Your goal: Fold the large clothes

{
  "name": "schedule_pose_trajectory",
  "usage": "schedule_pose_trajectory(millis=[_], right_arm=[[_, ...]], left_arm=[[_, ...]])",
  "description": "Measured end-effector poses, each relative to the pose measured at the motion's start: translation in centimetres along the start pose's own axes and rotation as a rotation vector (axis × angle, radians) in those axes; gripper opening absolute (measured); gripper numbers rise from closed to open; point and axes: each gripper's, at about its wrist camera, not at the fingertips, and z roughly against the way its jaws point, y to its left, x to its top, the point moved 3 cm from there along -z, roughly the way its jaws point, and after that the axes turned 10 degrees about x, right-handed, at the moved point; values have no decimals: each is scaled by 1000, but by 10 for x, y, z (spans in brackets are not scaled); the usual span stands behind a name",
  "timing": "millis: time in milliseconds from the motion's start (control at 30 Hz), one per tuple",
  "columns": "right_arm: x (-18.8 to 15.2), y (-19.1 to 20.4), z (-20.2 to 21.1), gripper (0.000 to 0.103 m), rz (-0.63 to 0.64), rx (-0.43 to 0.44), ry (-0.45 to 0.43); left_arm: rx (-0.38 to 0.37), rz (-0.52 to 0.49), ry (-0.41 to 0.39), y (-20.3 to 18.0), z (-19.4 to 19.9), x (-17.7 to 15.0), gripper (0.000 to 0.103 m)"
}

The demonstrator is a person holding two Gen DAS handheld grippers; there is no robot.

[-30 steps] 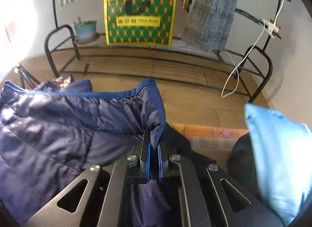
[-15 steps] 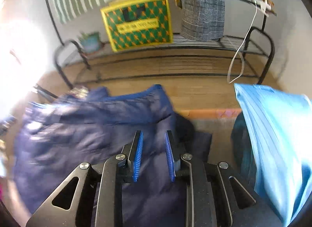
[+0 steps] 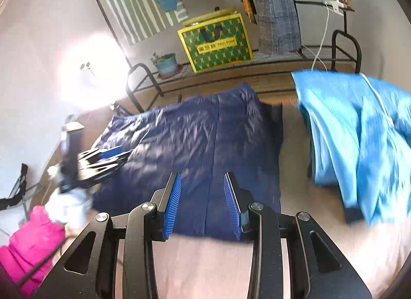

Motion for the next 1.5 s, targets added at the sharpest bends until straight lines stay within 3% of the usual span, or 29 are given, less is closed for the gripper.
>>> schedule_pose_trajectory(millis=[67, 167, 300, 467, 667, 767, 833, 867, 900, 967, 1200, 1333, 1500], right_arm=[[-14, -7, -1, 33, -31, -1, 9], [-33, -23, -5, 34, -117, -1, 18], [-52, -53, -13, 57, -256, -36, -1], [-63, -81, -29, 61, -441, 2, -23], [-71, -95, -53, 66, -599, 51, -45], [-62, -85, -63, 68, -557, 55, -50], [-57, -78, -72, 51, -528, 51, -38], [-53, -73, -76, 30, -502, 53, -23], [-50, -70, -75, 19, -478, 43, -22], [-41, -55, -64, 13, -384, 7, -47], [-9, 7, -35, 9, -87, -90, -111], [6, 38, -32, 9, 18, -115, -121], [17, 68, -29, 8, 95, -125, -139]], left_arm=[[-1, 11, -37, -3, -1, -7, 37], [-19, 35, 2, 5, 3, -6, 37], [-8, 54, -52, 17, 39, -6, 37], [-50, 79, -75, 12, 73, -26, 37], [-44, 39, -33, -14, 51, -50, 37], [-59, 63, -47, -15, 45, -55, 37], [-73, 79, -36, -12, 45, -54, 37], [-72, 83, -33, -10, 47, -54, 37], [-72, 88, -32, -8, 50, -54, 37], [-81, 100, -43, -4, 60, -56, 37], [-111, 157, -47, 23, 92, -68, 37], [-59, 199, -72, 56, 103, -77, 37], [-58, 207, 52, 74, 66, -97, 37]])
